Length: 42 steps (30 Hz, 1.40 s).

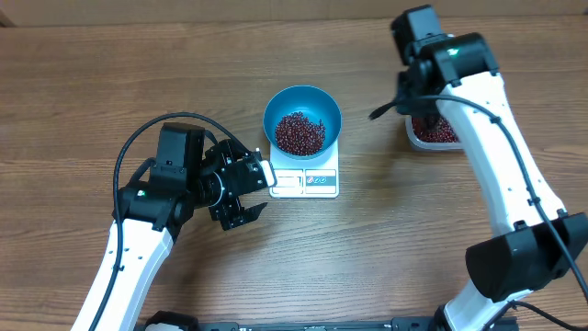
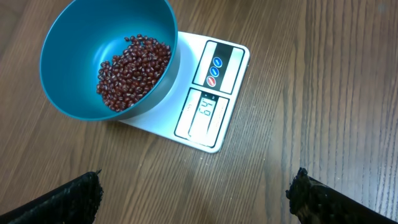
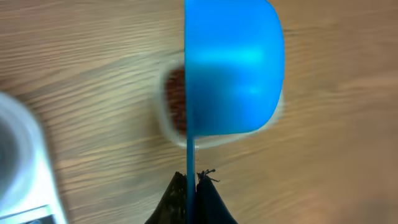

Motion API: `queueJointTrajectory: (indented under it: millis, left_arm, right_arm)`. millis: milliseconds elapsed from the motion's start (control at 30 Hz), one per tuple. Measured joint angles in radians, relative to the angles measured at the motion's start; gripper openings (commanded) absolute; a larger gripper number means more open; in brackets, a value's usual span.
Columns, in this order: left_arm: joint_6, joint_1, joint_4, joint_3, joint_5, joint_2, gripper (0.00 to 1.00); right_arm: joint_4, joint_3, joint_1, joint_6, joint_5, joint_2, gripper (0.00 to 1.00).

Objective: Scoop item into bowl and weigh 150g on scale
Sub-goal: 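Move the empty scoop with the right gripper back to the bean tub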

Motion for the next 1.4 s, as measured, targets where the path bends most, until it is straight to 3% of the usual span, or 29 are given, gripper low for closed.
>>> queueJointTrajectory:
  millis: [300,933,1400]
  left_arm:
    - [0.000,0.000,0.000,0.000,0.000,0.000,1.00]
    - [0.000,0.000,0.000,0.000,0.000,0.000,0.99]
    - [0.000,0.000,0.000,0.000,0.000,0.000,1.00]
  right_arm:
    - [-0.103,0.000,-0.076,0.024,0.056,0.000,0.04]
    - [-0.109,-0.039,-0.089,0.072,-0.039,0.008,0.04]
    - [-0.105,-0.042,-0.089,0.089,-0.038,0.139,0.04]
